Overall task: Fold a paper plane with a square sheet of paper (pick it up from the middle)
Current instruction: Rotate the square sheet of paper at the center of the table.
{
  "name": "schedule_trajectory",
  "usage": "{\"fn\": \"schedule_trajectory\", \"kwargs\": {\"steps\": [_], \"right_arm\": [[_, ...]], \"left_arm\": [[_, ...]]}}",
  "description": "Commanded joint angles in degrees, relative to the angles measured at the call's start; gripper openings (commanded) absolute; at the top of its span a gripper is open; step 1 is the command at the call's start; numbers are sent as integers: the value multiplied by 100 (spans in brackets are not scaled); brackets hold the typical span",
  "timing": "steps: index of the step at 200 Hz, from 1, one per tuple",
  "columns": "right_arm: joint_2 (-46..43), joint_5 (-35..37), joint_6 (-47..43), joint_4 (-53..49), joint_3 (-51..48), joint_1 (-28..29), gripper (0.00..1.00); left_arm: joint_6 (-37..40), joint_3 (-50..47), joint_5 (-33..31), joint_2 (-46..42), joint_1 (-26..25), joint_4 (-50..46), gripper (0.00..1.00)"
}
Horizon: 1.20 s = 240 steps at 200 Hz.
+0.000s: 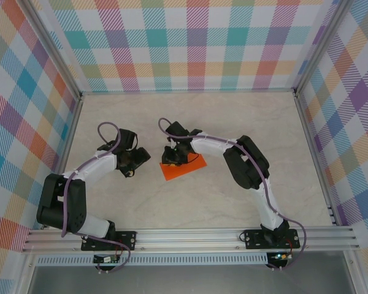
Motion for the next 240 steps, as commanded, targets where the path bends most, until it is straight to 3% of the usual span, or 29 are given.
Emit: {"fn": "schedule_trajectory", "kwargs": {"steps": [1,44,59,87,105,137,153,201,240], "right_arm": [[-119,-407,-731,-499,-247,138,24],[-940,-269,-1823,-816,-1238,145,24],[-1302,-155,-1633,-725,-1339,48,27],[-1777,509,-813,-480,-1639,-233,43],[-1888,843,-359,-382,-1882,-527,46],[-1817,998,-67,-267,-1915,-851,49],[-1646,1088,-3,-349,-1742,-921,49],[-1129,1313,-72,-444,-1296,-993,48],[-1024,1155,-21,-233,-1530,-1098,46]], "left_arm": [[123,98,62,-23,123,-251,87],[248,75,265,-34,126,-261,89],[332,55,420,-40,123,-232,89],[401,-102,954,-186,105,-16,89],[383,-235,1296,-338,72,131,90],[339,-416,1802,-475,-66,305,93],[286,-455,1920,-499,-162,319,100],[86,-512,2225,-396,-501,496,100],[-206,-611,2477,-249,-813,823,97]]}}
